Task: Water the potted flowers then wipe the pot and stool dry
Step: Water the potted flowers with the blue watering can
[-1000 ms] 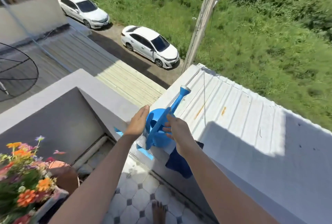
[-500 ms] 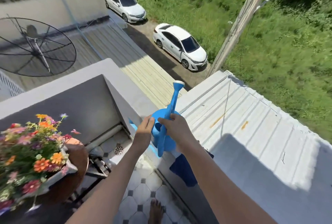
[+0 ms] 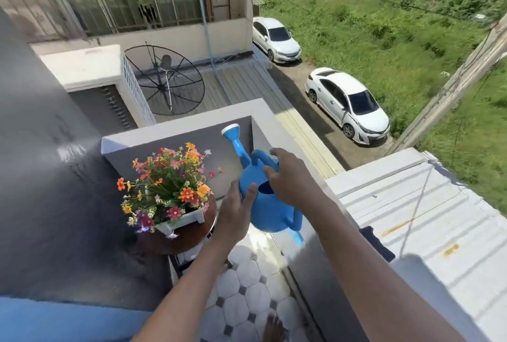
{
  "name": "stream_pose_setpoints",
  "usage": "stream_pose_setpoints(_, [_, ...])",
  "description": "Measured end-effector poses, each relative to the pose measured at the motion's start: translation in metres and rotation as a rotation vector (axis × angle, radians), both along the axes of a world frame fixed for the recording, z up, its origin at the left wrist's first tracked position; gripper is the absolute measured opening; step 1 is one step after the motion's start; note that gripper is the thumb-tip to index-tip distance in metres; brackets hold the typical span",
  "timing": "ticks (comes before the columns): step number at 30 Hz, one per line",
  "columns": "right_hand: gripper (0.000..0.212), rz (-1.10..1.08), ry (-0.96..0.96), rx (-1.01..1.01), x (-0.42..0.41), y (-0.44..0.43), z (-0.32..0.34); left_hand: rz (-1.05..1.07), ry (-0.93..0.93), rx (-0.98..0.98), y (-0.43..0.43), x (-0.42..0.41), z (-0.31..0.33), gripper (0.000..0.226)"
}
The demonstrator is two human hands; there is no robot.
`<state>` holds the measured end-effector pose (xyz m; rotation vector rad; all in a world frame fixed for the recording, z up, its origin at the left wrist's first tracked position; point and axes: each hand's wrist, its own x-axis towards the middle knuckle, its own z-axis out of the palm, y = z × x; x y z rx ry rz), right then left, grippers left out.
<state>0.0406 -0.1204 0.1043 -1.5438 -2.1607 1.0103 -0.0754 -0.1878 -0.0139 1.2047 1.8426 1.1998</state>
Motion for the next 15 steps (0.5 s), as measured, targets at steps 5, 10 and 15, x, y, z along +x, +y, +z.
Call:
stream_pose_setpoints(5, [0.029,0.102,-0.069,0.082,-0.047,-0.039,0.023,0.061,-0.052,-0.004,-0.052,-0.037,0.019,0.059])
stream_pose_setpoints(10, [0.028,0.221,-0.178,0.149,-0.086,-0.06,0.028,0.114,-0.098,-0.056,-0.095,-0.056,0.044,0.064])
stream_pose_setpoints(15, [0.023,0.31,-0.255,0.164,-0.114,-0.076,0.03,0.137,-0.089,-0.162,-0.123,-0.076,0.051,0.063])
